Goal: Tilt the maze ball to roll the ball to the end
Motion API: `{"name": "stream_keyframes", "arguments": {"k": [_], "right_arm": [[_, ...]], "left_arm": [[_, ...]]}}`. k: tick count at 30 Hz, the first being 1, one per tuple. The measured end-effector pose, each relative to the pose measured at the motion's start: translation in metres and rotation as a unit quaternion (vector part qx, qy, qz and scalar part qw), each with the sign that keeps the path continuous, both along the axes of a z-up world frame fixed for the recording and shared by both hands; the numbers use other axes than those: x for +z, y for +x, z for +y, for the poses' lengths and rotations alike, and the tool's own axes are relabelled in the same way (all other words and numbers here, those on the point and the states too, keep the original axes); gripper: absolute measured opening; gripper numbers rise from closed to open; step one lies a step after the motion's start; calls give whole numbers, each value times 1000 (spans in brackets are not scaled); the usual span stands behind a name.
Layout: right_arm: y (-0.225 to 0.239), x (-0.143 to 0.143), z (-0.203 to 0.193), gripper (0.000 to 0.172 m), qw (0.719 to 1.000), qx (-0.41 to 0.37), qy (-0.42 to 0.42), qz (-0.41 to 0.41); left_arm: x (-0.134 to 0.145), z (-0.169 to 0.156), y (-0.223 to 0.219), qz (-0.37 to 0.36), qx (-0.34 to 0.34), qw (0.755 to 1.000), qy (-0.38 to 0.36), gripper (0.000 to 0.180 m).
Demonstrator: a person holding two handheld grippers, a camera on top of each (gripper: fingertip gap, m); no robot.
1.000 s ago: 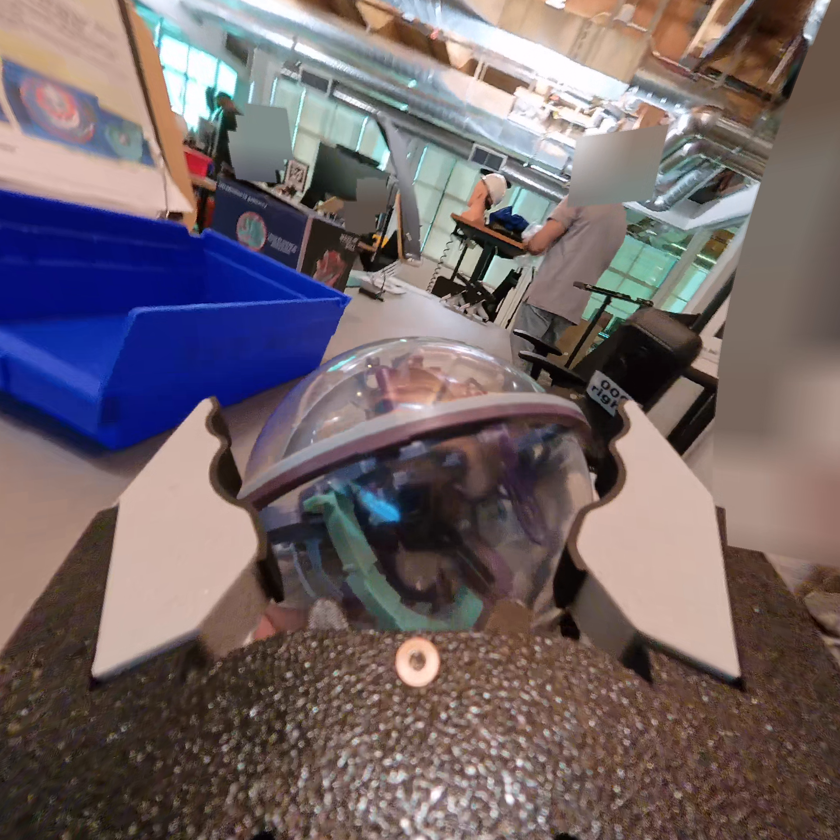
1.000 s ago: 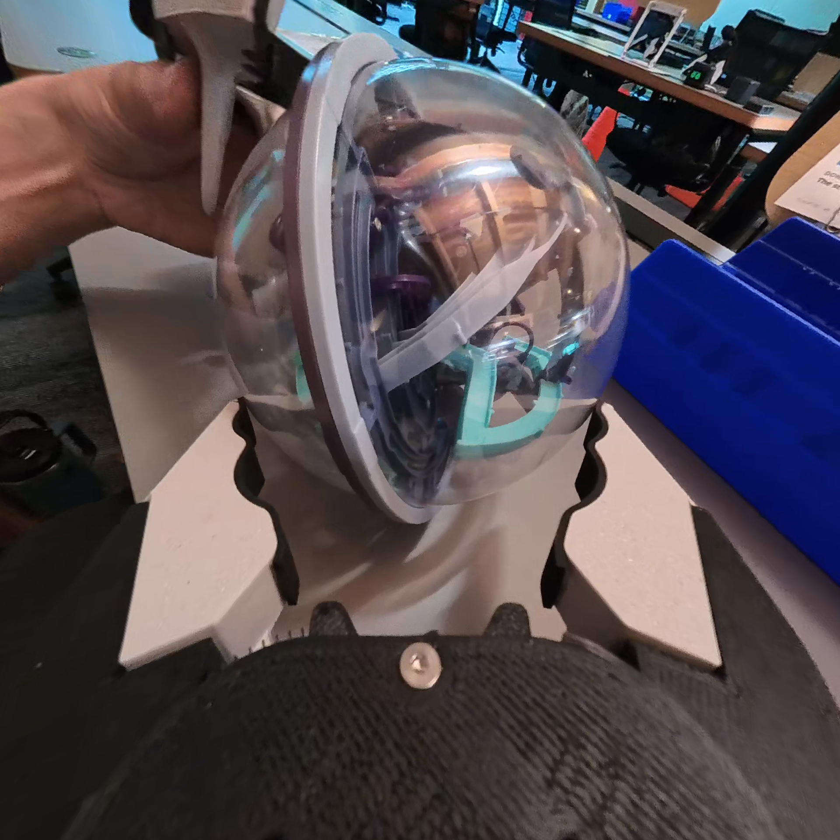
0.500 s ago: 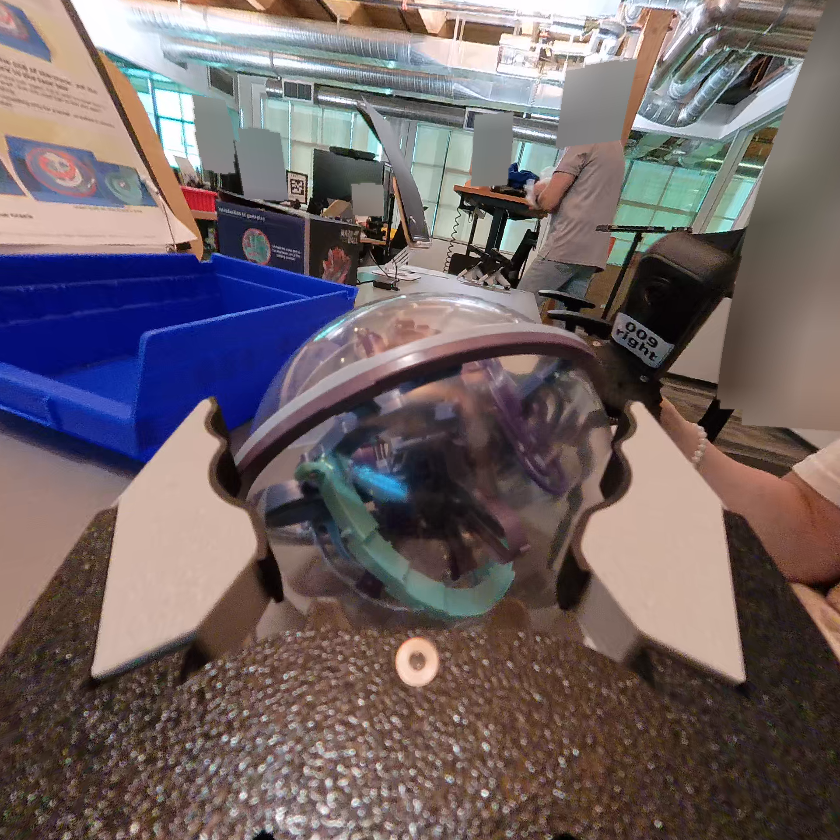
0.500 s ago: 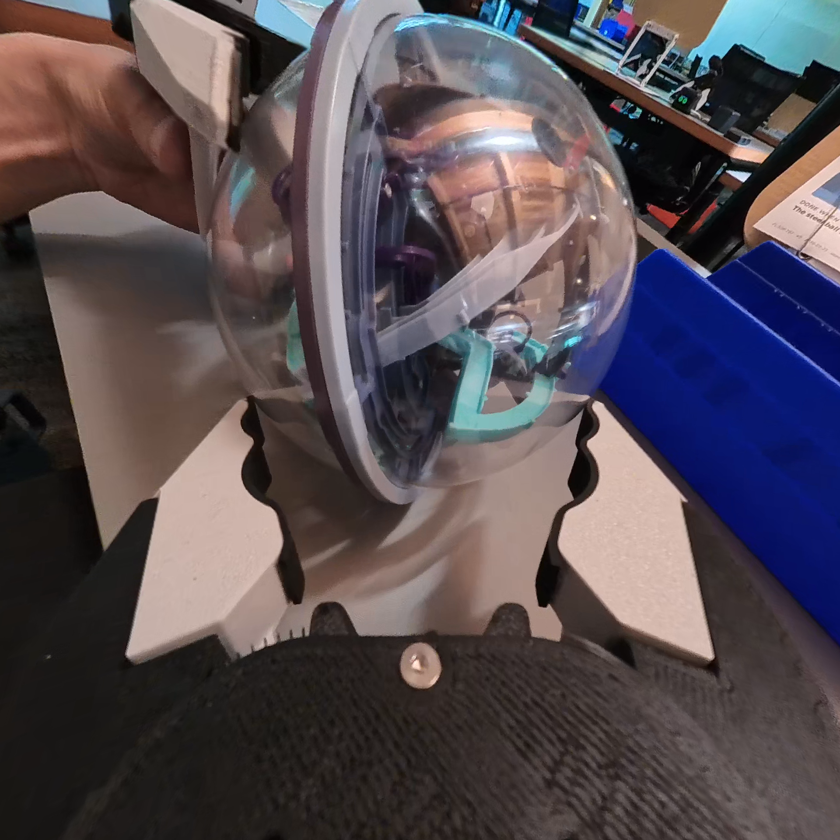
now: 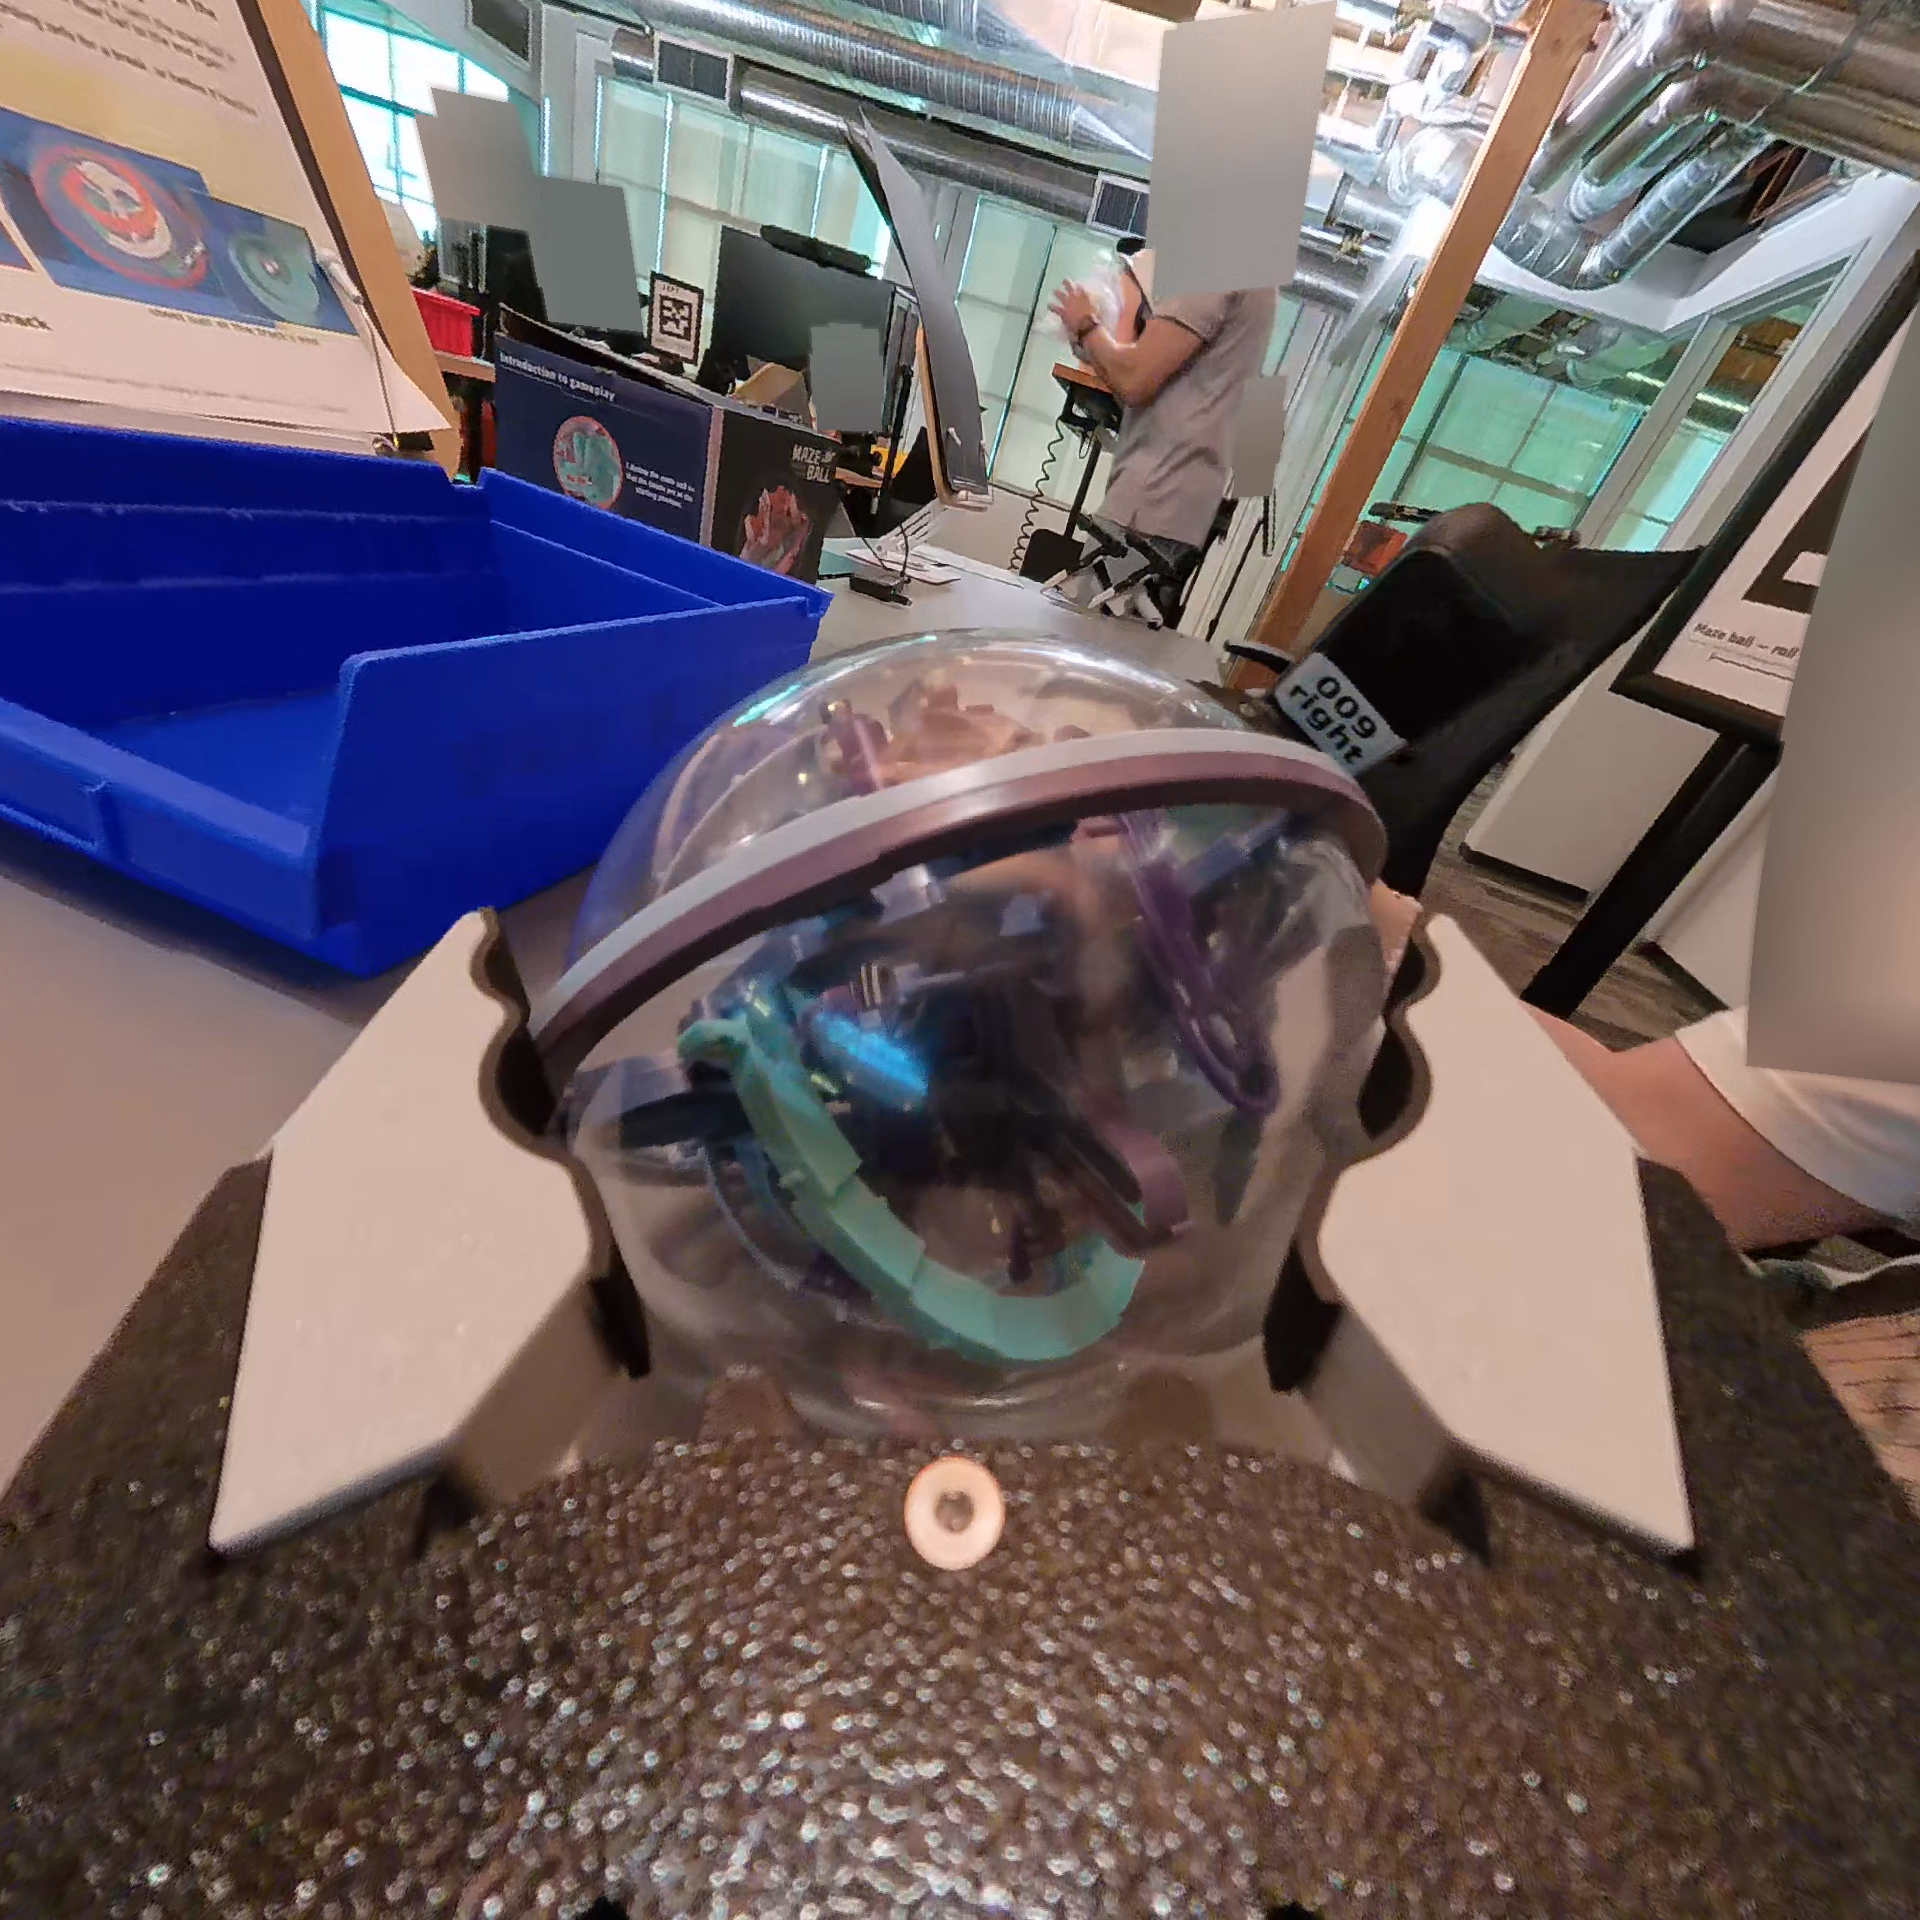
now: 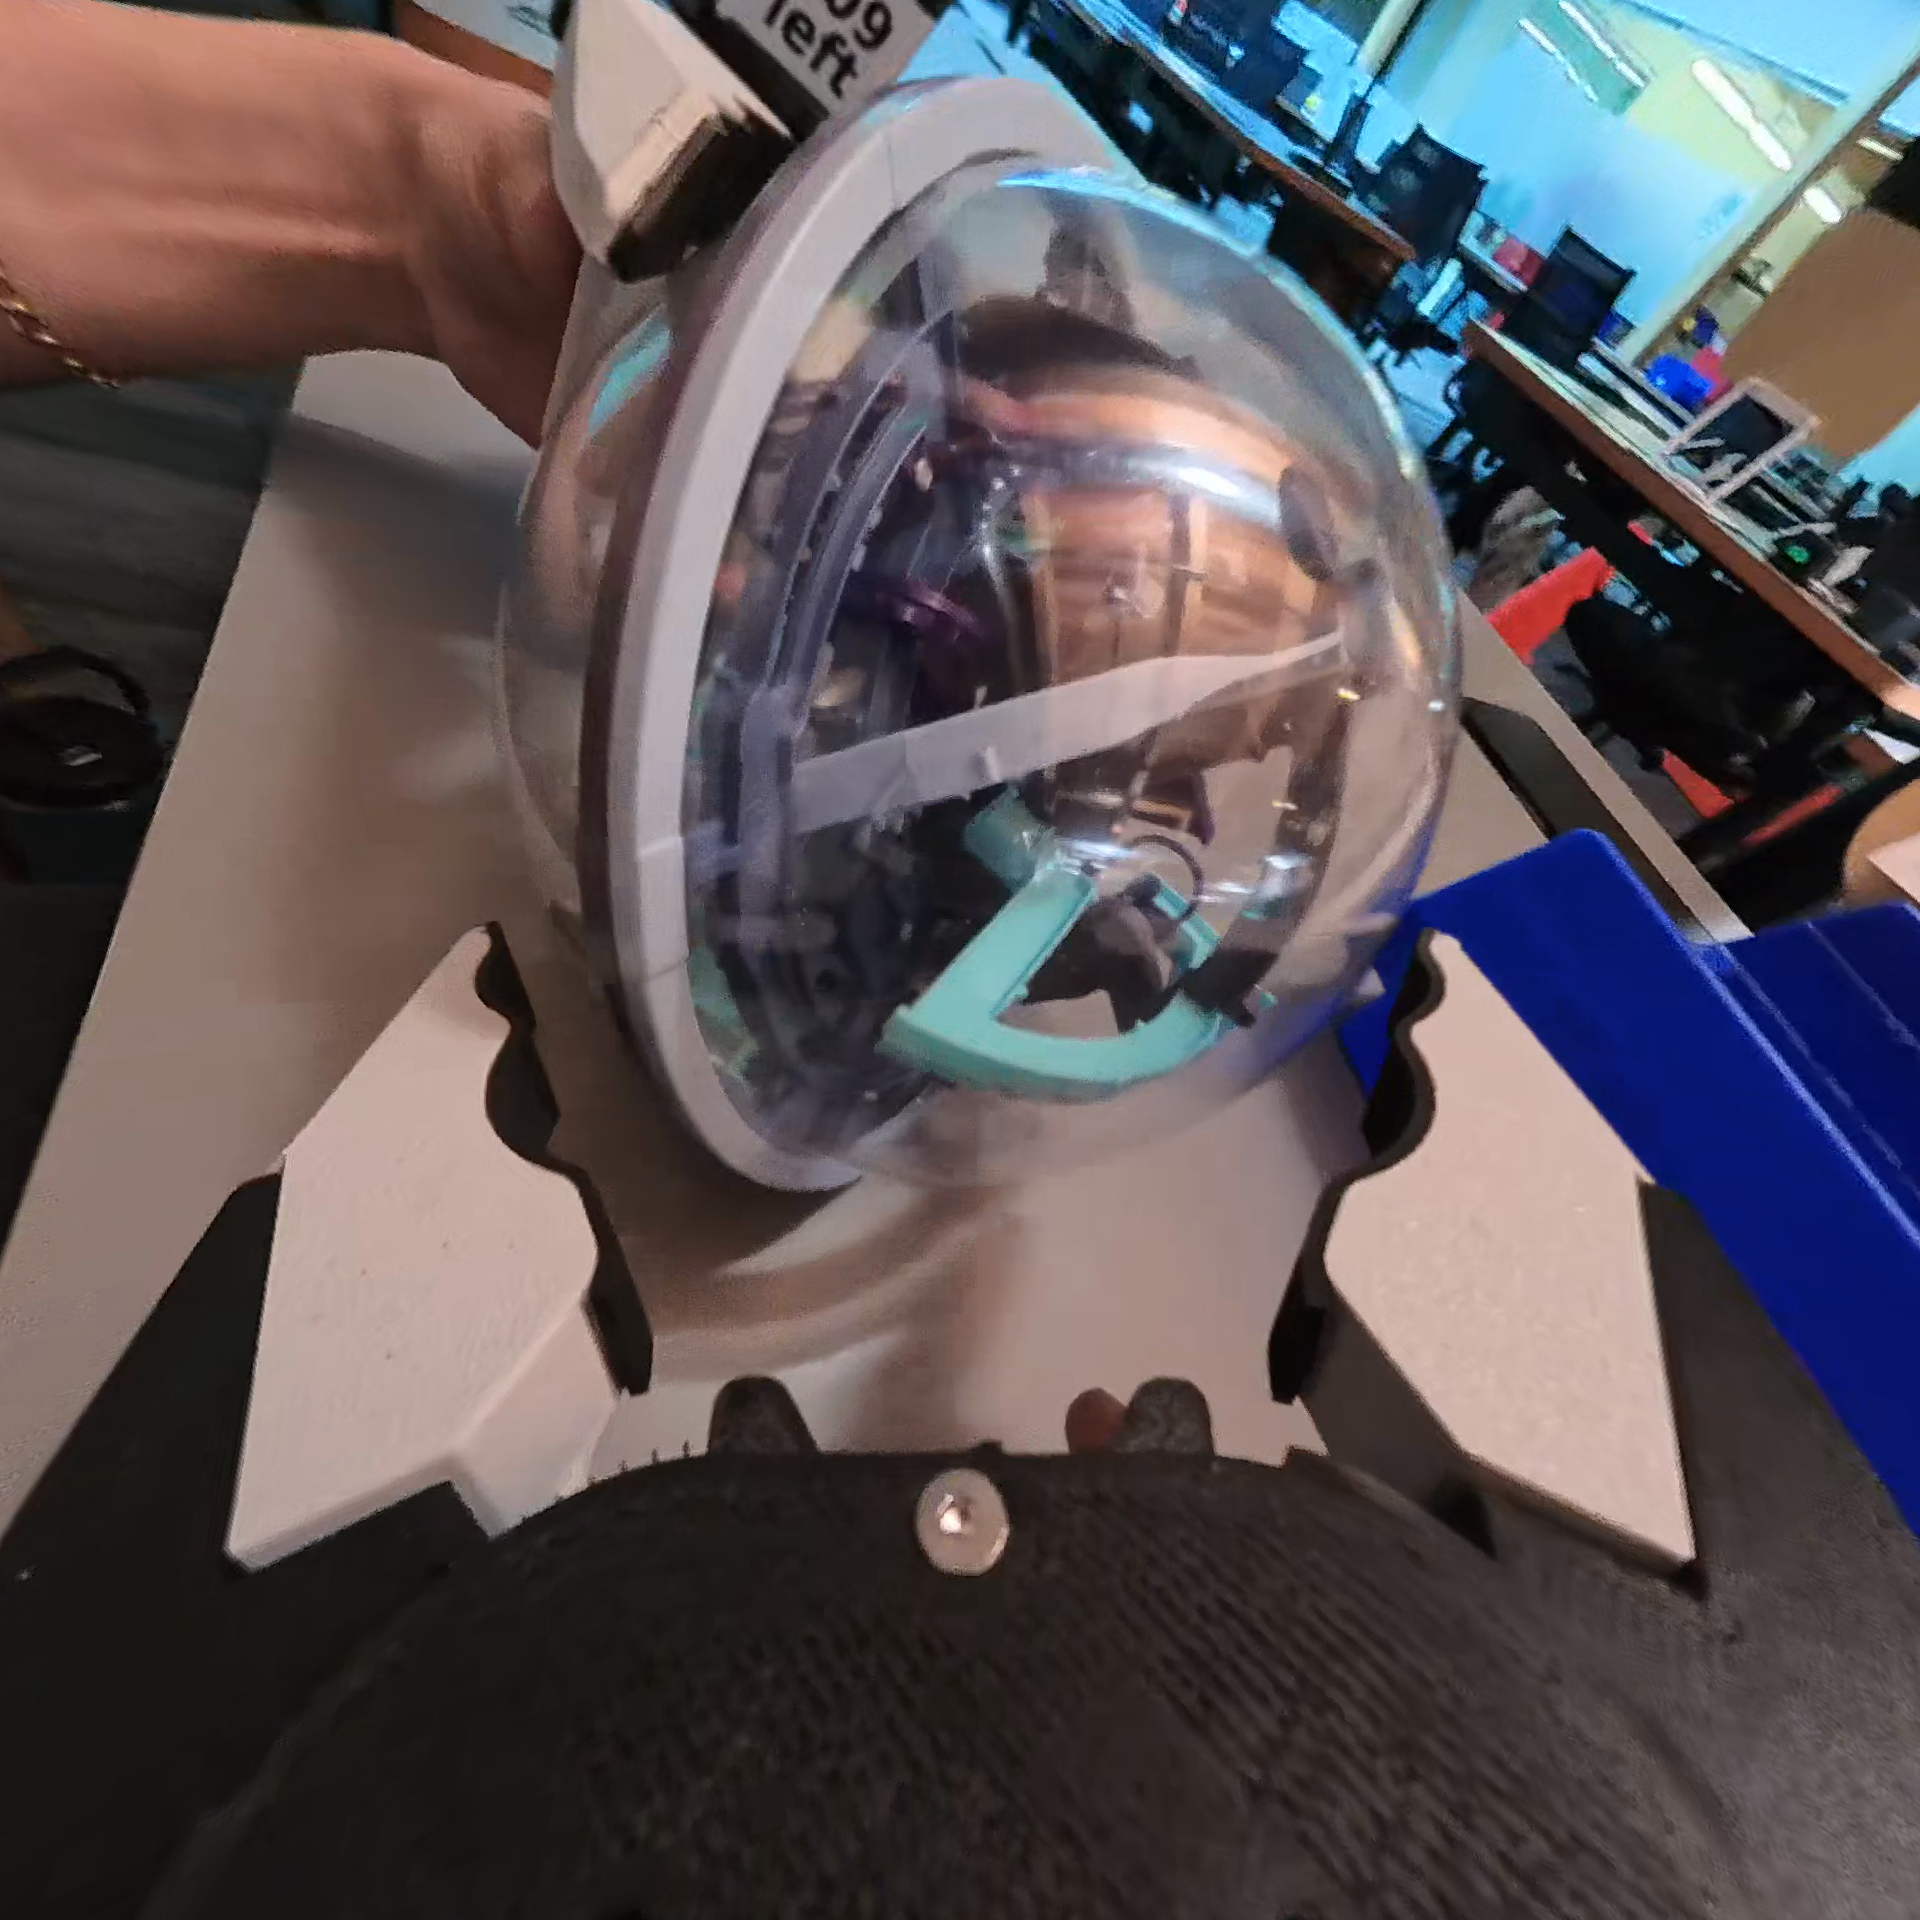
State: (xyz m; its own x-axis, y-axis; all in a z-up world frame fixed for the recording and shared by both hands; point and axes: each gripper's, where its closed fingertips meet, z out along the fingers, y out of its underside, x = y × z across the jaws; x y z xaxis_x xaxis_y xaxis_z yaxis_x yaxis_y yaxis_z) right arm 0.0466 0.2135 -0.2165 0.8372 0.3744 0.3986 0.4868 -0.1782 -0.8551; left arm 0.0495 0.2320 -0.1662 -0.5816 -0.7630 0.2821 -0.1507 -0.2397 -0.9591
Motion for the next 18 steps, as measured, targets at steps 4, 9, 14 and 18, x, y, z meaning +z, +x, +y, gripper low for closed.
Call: {"name": "stream_keyframes", "arguments": {"k": [4,9,14,18], "right_arm": [[5,-5,12,156,999,-35,28,-28],[8,-4,11,148,998,-52,22,-39],[5,-9,11,147,996,-59,18,-68],[3,-10,10,146,996,-61,11,-65]], "left_arm": [[0,8,3,13,26,999,17,157],[-8,24,-2,62,48,997,8,157],[-29,4,-13,151,-28,988,-34,158],[-33,3,-20,143,-44,989,-5,155]]}}
